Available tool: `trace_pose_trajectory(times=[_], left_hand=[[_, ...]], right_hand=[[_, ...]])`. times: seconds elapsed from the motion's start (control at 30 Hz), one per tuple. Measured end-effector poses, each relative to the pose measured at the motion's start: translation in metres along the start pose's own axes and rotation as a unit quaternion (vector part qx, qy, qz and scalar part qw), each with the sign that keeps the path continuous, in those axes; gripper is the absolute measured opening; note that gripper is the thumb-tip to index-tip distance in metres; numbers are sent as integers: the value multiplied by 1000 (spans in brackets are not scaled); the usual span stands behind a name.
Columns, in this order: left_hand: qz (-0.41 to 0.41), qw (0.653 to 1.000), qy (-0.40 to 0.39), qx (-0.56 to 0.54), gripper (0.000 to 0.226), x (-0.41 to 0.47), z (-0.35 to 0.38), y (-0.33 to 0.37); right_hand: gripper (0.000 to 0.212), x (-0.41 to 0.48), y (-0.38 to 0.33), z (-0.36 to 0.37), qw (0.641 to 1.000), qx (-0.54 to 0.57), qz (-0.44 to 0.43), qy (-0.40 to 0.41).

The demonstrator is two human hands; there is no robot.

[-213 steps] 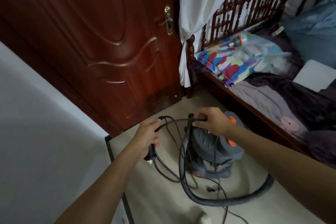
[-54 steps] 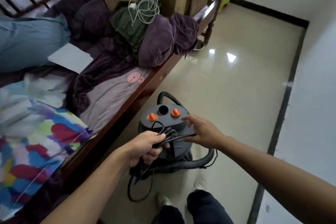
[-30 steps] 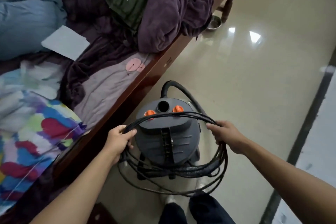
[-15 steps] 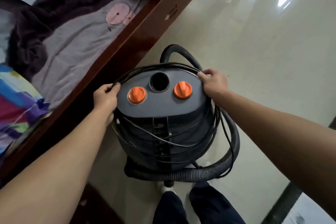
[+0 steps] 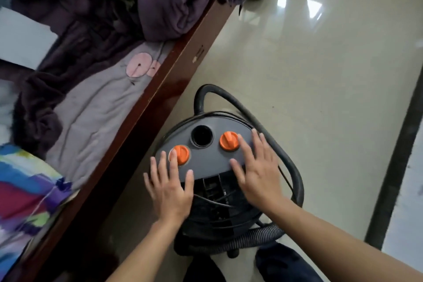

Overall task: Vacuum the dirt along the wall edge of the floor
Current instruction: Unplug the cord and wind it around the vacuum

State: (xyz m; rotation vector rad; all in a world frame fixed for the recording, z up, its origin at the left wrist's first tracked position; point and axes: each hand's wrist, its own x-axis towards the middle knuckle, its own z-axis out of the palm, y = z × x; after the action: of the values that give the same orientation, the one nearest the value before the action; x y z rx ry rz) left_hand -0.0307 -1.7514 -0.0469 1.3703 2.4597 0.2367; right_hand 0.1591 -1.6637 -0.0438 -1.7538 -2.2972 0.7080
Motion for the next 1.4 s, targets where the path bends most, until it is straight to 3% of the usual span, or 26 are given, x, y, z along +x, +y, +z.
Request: trace_pose_trajectory(times=[0.07,0.27,0.6,1.4], left_hand=[[11,1000,9,7,69,4,7,-3],[53,996,67,33,64,12,23,0],[140,989,29,40,58,77,29,71],[235,970,49,38,59,287,88,373]], right_hand=[[62,3,-16,12,1000,-12,-22,14],[58,8,-19,33,997,-13,25,72],[53,52,25,5,978,24,129,161],[66,297,226,-136,955,30,210,206]])
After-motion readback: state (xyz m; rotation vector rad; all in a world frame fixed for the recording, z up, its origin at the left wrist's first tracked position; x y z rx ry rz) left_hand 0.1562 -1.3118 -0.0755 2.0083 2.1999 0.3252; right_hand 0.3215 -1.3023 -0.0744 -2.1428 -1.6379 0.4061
